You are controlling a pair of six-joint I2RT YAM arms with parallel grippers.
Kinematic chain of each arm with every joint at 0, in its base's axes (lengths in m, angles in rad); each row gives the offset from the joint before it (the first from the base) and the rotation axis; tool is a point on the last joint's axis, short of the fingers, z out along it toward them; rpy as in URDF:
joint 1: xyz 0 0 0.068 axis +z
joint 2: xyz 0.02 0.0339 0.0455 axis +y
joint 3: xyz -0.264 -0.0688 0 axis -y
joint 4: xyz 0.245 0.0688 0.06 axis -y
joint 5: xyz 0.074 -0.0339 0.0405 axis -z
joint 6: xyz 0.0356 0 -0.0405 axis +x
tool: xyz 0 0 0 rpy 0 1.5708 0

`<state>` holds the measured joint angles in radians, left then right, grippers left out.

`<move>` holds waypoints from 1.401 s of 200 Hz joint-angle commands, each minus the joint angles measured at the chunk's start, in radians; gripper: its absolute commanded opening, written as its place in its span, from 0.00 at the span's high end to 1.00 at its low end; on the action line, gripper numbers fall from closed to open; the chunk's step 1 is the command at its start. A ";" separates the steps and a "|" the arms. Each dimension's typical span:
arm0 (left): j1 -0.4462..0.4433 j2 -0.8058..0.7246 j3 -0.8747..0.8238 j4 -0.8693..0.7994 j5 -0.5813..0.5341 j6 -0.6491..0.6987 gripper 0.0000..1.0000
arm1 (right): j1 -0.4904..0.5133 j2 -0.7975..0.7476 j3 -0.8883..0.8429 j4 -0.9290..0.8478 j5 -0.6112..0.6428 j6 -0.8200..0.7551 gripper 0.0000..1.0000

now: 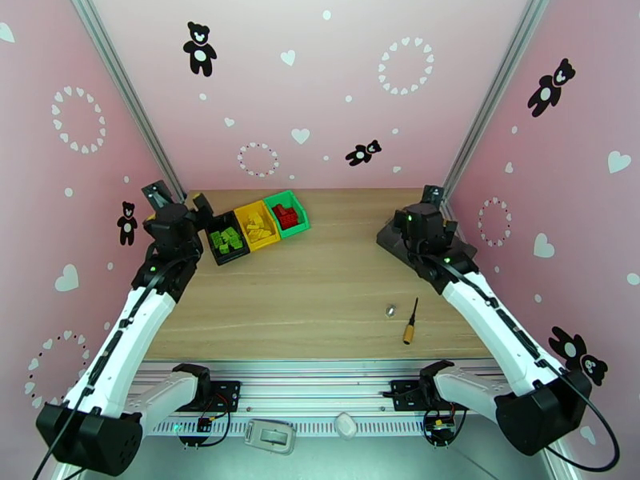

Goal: Sort the legos into containers by color

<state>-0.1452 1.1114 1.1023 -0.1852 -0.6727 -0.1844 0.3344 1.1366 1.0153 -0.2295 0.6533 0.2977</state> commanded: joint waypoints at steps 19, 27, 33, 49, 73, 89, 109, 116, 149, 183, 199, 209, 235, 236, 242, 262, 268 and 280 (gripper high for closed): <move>0.016 0.065 -0.099 0.047 -0.029 0.036 0.02 | -0.120 0.000 -0.173 0.208 -0.127 -0.100 0.01; 0.018 0.056 -0.187 0.110 -0.006 0.020 0.02 | -0.135 0.012 -0.214 0.235 -0.135 -0.111 0.01; 0.021 0.051 -0.240 0.158 0.009 0.014 0.02 | -0.141 0.020 -0.251 0.271 -0.135 -0.121 0.01; 0.027 0.079 -0.356 0.236 0.032 -0.007 0.02 | -0.149 0.056 -0.344 0.367 -0.139 -0.155 0.01; 0.029 0.171 -0.448 0.364 0.019 0.017 0.02 | -0.160 0.134 -0.432 0.498 -0.143 -0.182 0.01; 0.029 0.231 -0.482 0.473 0.027 0.037 0.02 | -0.170 0.190 -0.469 0.601 -0.167 -0.196 0.01; 0.029 0.313 -0.476 0.569 0.037 0.114 0.04 | -0.187 0.265 -0.481 0.697 -0.217 -0.209 0.01; 0.046 0.328 -0.463 0.538 0.071 0.102 0.05 | -0.192 0.292 -0.481 0.733 -0.228 -0.214 0.01; 0.109 0.337 -0.615 0.758 0.166 0.056 0.04 | -0.209 0.386 -0.473 0.798 -0.247 -0.197 0.01; 0.117 0.352 -0.667 0.878 0.271 0.092 0.04 | -0.231 0.350 -0.591 0.967 -0.374 -0.215 0.01; 0.120 0.356 -0.684 0.913 0.315 0.111 0.07 | -0.236 0.405 -0.646 1.124 -0.432 -0.247 0.01; 0.115 0.370 -0.696 0.949 0.353 0.132 0.09 | -0.232 0.385 -0.627 1.059 -0.432 -0.241 0.01; 0.113 0.408 -0.742 1.077 0.359 0.137 0.06 | -0.243 0.395 -0.620 1.054 -0.440 -0.231 0.01; 0.113 0.410 -0.743 1.081 0.359 0.138 0.05 | -0.245 0.398 -0.620 1.058 -0.441 -0.230 0.01; 0.113 0.417 -0.744 1.097 0.358 0.141 0.02 | -0.246 0.395 -0.618 1.054 -0.440 -0.228 0.01; 0.114 0.413 -0.743 1.089 0.358 0.138 0.02 | -0.248 0.390 -0.618 1.045 -0.443 -0.226 0.01; 0.113 0.416 -0.745 1.096 0.358 0.140 0.02 | -0.249 0.394 -0.619 1.050 -0.445 -0.226 0.01; 0.113 0.415 -0.745 1.091 0.358 0.139 0.02 | -0.248 0.391 -0.618 1.044 -0.445 -0.226 0.01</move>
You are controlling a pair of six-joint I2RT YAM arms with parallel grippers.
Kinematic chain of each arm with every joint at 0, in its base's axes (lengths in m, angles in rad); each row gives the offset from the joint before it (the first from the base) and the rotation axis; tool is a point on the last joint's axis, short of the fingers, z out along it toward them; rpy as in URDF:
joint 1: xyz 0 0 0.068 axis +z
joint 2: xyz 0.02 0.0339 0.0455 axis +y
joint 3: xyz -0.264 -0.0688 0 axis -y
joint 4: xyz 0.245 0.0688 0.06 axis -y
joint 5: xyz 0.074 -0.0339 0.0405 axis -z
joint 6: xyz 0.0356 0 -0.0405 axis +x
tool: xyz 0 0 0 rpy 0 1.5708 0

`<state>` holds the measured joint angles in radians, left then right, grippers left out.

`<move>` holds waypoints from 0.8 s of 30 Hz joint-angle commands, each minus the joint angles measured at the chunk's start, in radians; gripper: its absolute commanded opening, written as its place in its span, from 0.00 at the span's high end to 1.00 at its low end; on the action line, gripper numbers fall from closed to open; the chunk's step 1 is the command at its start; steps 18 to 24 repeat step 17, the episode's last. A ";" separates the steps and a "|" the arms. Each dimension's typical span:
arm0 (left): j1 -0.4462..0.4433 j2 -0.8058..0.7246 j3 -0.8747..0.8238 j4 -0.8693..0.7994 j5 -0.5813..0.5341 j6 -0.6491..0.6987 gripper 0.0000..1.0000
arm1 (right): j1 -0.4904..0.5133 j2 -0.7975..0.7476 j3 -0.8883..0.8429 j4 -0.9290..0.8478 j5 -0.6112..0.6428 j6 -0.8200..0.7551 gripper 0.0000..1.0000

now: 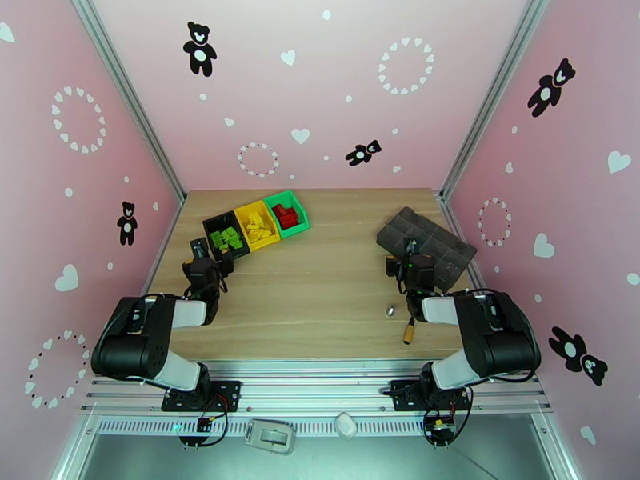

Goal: Sort the legos into containers by color

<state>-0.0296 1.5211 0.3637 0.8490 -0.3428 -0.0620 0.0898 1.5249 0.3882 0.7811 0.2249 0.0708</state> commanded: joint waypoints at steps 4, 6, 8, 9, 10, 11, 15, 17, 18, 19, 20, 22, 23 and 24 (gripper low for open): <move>-0.003 0.005 -0.006 0.060 0.028 0.018 0.02 | -0.004 0.006 0.009 0.039 -0.016 0.001 0.01; -0.003 0.005 -0.006 0.059 0.028 0.018 0.02 | -0.004 0.004 0.009 0.038 -0.017 0.001 0.01; -0.002 0.005 -0.006 0.059 0.028 0.018 0.02 | -0.004 0.005 0.010 0.037 -0.016 0.000 0.01; -0.005 0.005 -0.006 0.059 0.028 0.018 0.02 | -0.004 0.012 0.018 0.031 -0.027 -0.003 0.01; -0.004 0.005 -0.006 0.060 0.028 0.018 0.02 | -0.012 0.017 0.034 0.006 -0.054 -0.003 0.01; -0.004 0.005 -0.006 0.058 0.028 0.018 0.01 | -0.030 0.020 0.043 -0.012 -0.110 -0.004 0.01; -0.004 0.006 -0.005 0.058 0.027 0.019 0.02 | -0.048 0.011 0.039 -0.011 -0.183 -0.015 0.01; -0.004 0.005 -0.006 0.058 0.027 0.019 0.02 | -0.047 0.007 0.034 -0.006 -0.194 -0.021 0.01; -0.004 0.005 -0.006 0.058 0.027 0.019 0.02 | -0.047 0.007 0.034 -0.006 -0.194 -0.021 0.01; -0.004 0.005 -0.006 0.058 0.027 0.019 0.02 | -0.047 0.007 0.034 -0.006 -0.194 -0.021 0.01; -0.004 0.005 -0.006 0.058 0.027 0.019 0.02 | -0.047 0.007 0.034 -0.006 -0.194 -0.021 0.01; -0.004 0.005 -0.006 0.058 0.027 0.019 0.02 | -0.047 0.007 0.034 -0.006 -0.194 -0.021 0.01; -0.004 0.005 -0.006 0.058 0.027 0.019 0.02 | -0.047 0.007 0.034 -0.006 -0.194 -0.021 0.01; -0.004 0.005 -0.006 0.058 0.027 0.019 0.02 | -0.047 0.007 0.034 -0.006 -0.194 -0.021 0.01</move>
